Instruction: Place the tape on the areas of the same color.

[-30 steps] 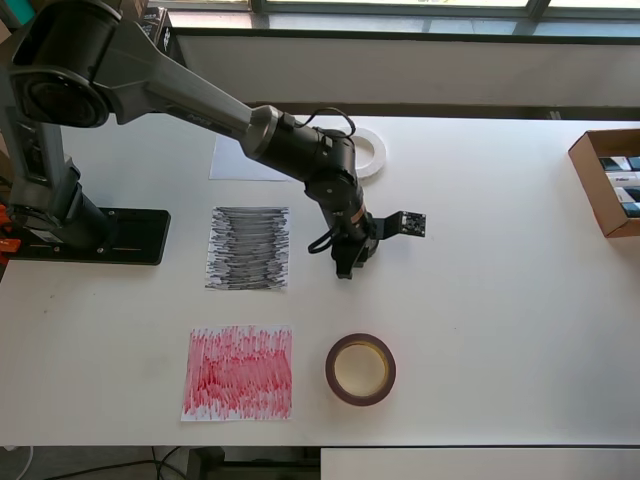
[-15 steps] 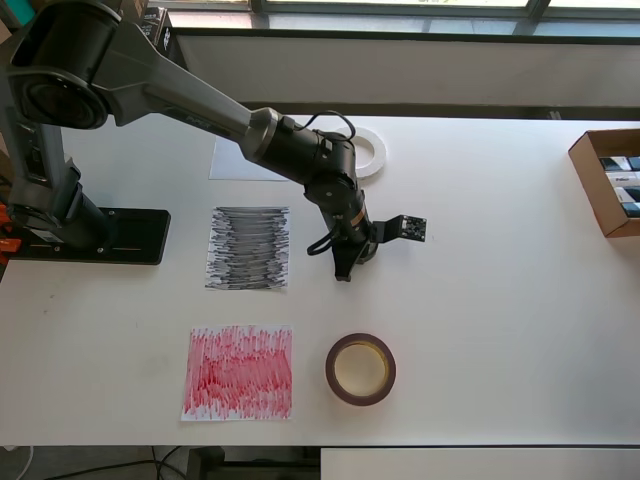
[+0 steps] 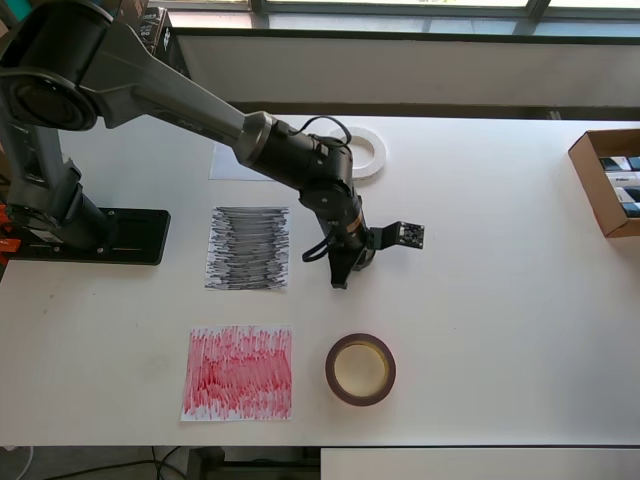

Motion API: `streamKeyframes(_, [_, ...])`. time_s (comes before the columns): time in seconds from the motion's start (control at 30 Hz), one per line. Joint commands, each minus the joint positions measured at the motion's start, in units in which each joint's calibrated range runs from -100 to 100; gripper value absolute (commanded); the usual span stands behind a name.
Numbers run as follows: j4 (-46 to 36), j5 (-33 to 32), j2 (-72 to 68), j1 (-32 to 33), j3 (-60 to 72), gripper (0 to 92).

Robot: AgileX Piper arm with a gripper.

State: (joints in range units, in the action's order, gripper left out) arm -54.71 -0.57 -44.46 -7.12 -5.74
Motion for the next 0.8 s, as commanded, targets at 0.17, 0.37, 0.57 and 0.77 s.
streamKeyframes(0.17, [-1.00,1.62,20.42,-0.76,-18.11,0.2])
streamKeyframes(0.37, [0.44,6.21,32.96,-2.57,-32.56,0.2])
streamKeyframes(0.57, [9.52,12.35,36.32,-4.78,-43.10,0.2])
streamKeyframes(0.77, [14.62,13.33,35.86,-3.92,-46.55,0.2])
